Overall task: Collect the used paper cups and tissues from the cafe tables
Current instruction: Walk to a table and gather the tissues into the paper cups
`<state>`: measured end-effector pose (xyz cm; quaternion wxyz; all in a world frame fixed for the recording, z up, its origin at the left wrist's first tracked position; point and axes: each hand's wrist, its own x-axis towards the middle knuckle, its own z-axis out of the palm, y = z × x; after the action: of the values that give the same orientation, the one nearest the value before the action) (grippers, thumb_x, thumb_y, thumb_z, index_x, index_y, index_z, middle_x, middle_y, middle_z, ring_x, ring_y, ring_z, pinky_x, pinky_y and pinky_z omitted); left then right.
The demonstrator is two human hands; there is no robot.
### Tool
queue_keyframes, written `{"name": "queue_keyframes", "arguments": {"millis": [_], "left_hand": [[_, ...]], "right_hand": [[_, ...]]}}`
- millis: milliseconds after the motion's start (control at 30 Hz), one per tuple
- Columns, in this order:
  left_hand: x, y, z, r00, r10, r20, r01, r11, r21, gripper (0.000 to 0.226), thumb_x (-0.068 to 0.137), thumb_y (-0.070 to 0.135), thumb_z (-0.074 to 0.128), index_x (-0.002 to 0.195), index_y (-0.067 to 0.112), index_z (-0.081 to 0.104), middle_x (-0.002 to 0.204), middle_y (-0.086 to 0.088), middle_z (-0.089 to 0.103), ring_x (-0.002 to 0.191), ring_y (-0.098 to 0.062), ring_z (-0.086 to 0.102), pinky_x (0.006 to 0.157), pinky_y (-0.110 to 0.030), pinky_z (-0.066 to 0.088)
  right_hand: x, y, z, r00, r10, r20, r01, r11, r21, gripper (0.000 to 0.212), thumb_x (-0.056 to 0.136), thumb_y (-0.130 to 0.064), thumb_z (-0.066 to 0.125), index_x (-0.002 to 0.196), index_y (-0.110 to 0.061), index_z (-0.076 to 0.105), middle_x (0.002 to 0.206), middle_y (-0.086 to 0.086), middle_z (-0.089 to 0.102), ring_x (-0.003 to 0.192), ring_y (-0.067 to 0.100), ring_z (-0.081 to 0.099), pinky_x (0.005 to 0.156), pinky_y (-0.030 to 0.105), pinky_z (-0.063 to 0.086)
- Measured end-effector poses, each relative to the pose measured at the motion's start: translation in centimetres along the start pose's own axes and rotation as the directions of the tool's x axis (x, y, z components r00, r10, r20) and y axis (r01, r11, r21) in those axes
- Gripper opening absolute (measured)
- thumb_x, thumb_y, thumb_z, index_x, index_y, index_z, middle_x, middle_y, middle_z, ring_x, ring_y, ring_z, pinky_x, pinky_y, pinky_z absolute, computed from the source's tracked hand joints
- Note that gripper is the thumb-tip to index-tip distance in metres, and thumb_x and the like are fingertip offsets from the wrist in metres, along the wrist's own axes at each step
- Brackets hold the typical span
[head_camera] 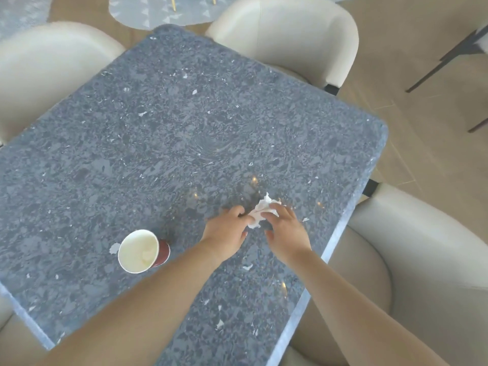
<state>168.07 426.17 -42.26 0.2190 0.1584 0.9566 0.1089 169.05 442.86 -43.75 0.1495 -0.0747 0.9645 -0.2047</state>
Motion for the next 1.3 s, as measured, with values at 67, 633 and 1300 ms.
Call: {"name": "queue_keyframes", "arguments": {"millis": [67, 633, 1300], "left_hand": [[-0.2, -0.1, 0.2, 0.999, -0.002, 0.041, 0.002, 1.0, -0.01, 0.032, 0.094, 0.019, 0.048, 0.124, 0.03, 0.053, 0.119, 0.004, 0.049, 0.099, -0.018, 0.055, 0.075, -0.035, 0.051], [-14.4, -8.0, -5.7, 0.889, -0.315, -0.331, 0.213, 0.926, -0.312, 0.018, 0.09, 0.02, 0.056, 0.102, 0.028, 0.068, 0.103, 0.012, 0.059, 0.077, -0.012, 0.061, 0.061, -0.023, 0.044], [-20.2, -13.1, -3.8, 0.935, -0.288, -0.206, 0.211, 0.92, -0.331, 0.045, 0.089, 0.017, 0.054, 0.132, 0.024, 0.046, 0.134, 0.01, 0.04, 0.102, -0.012, 0.055, 0.072, -0.025, 0.048]], "right_hand": [[-0.1, -0.1, 0.4, 1.0, -0.016, -0.009, 0.016, 1.0, 0.024, 0.03, 0.09, -0.008, 0.048, 0.118, -0.017, 0.057, 0.134, 0.0, 0.042, 0.125, 0.022, 0.034, 0.081, 0.034, 0.051], [-3.4, -15.9, -0.7, 0.939, -0.216, -0.269, 0.327, 0.807, 0.492, 0.02, 0.081, 0.007, 0.058, 0.094, -0.004, 0.067, 0.099, 0.002, 0.061, 0.08, 0.012, 0.061, 0.072, 0.015, 0.051], [-5.4, -21.0, 2.5, 0.906, -0.395, -0.154, 0.415, 0.901, 0.127, 0.031, 0.079, 0.001, 0.057, 0.106, -0.012, 0.064, 0.134, 0.003, 0.048, 0.127, 0.021, 0.041, 0.087, 0.034, 0.051]]}}
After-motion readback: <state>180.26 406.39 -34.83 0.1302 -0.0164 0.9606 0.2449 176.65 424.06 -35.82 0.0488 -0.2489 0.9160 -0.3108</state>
